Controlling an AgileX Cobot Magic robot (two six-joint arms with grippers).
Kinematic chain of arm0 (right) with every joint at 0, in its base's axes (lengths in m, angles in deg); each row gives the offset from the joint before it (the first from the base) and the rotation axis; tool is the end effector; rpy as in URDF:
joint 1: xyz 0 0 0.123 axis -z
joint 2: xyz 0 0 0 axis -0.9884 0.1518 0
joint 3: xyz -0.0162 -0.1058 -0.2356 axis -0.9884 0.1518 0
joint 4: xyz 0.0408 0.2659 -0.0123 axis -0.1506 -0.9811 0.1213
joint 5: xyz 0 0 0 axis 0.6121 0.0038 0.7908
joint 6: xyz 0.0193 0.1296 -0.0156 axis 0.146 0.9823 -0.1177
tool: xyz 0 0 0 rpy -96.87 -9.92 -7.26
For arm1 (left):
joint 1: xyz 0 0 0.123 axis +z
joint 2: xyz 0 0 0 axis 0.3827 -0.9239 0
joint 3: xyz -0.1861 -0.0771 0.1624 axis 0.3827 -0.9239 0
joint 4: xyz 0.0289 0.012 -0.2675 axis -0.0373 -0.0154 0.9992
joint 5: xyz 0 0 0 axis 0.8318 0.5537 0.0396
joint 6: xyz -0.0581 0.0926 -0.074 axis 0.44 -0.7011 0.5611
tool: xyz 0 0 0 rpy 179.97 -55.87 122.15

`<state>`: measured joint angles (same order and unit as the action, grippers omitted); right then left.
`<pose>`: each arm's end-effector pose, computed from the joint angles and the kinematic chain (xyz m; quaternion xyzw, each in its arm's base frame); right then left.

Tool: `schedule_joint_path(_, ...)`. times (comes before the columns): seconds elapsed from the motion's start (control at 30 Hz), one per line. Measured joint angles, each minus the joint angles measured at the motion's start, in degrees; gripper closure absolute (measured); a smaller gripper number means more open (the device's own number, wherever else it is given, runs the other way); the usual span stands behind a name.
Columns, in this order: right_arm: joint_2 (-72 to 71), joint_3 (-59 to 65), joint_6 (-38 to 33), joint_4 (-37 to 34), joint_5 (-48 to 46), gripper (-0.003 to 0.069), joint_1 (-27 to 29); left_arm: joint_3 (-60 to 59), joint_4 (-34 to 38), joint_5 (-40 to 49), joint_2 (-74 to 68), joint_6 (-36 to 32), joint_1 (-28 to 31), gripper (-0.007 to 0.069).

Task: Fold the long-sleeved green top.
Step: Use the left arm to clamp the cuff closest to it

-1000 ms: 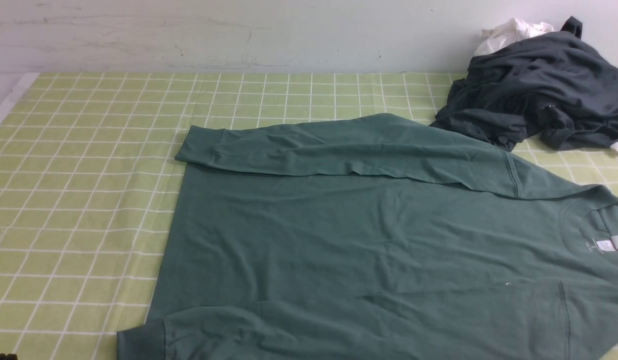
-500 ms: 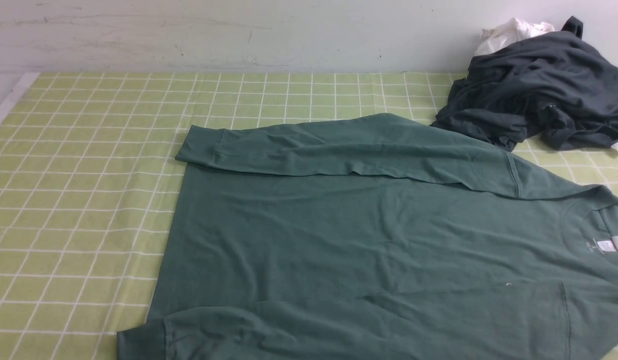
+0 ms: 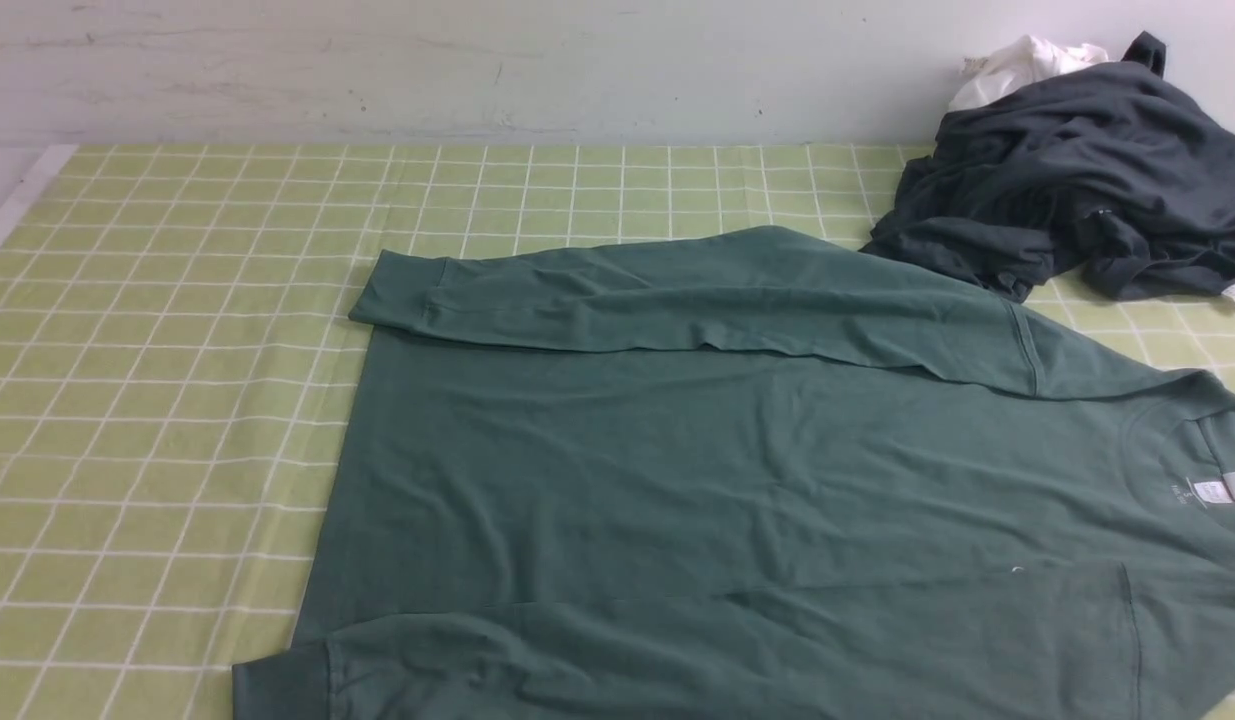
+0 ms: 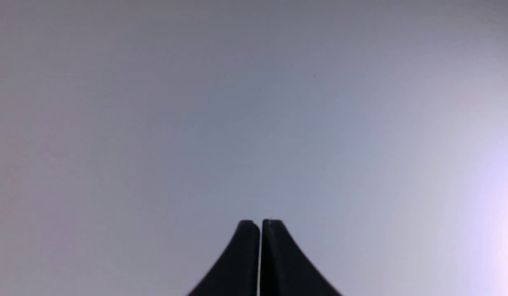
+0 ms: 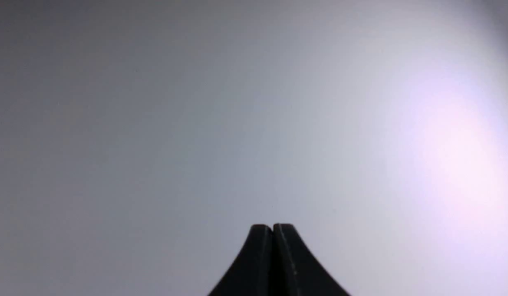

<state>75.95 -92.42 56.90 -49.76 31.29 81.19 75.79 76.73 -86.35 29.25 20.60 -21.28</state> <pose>0.1064 0.0039 0.3208 0.0126 0.4138 0.0627 0.9081 0.0845 -0.0006 0.3630 -0.0459 0.3605 -0.1235 0.9234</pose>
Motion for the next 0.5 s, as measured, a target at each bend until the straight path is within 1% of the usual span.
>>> schedule_joint_path(0.07, 3.3, -6.3, -0.1, 3.3, -4.1, 0.0674, 0.0, 7.8, -4.4, 7.8, -3.1, 1.2, 0.0, 0.0629)
schedule_joint_path(0.13, 8.2, -15.3, -0.4, 8.1, -11.7, 0.0674, 0.0, 15.0, -9.6, 17.5, -8.9, 1.9, 0.0, 0.0629)
schedule_joint_path(0.17, 9.3, -16.9, -0.4, 8.5, -13.2, 0.0674, 0.0, 16.2, -10.0, 18.3, -9.5, 2.1, 0.0, 0.0629)
schedule_joint_path(0.2, 13.8, -22.6, -0.4, 11.5, -20.0, 0.0674, 0.0, 19.7, -12.2, 24.9, -14.9, 3.2, 0.0, 0.0629)
schedule_joint_path(0.27, 19.7, -27.3, -0.4, 13.4, -28.2, 0.0674, 0.0, 21.6, -12.7, 30.6, -20.5, 4.8, 0.0, 0.0629)
schedule_joint_path(0.3, 22.1, -29.1, -0.2, 13.6, -33.1, 0.0674, 0.0, 21.9, -12.7, 33.3, -23.0, 5.5, 0.0, 0.0629)
schedule_joint_path(0.33, 25.6, -30.4, 0.2, 13.4, -38.5, 0.0674, 0.0, 22.0, -12.7, 37.9, -26.8, 6.2, 0.0, 0.0629)
schedule_joint_path(0.37, 26.1, -30.9, 0.3, 13.2, -40.9, 0.0674, 0.0, 22.0, -12.7, 38.7, -28.0, 6.3, 0.0, 0.0629)
schedule_joint_path(0.4, 30.6, -32.1, 0.6, 11.4, -50.6, 0.0674, -0.1, 22.0, -12.2, 46.2, -32.2, 6.1, 0.0, 0.0629)
schedule_joint_path(0.43, 32.8, -32.3, 0.6, 9.6, -55.6, 0.0674, -0.3, 22.0, -11.4, 51.3, -35.0, 5.6, 0.0, 0.0629)
schedule_joint_path(0.47, 33.8, -32.4, 0.5, 9.1, -56.8, 0.0674, -0.5, 22.0, -11.1, 52.3, -35.6, 5.4, 0.0, 0.0629)
schedule_joint_path(0.5, 37.9, -32.4, -1.1, 4.6, -67.1, 0.0674, -1.6, 22.0, -8.0, 61.5, -40.5, 2.5, 0.0, 0.0629)
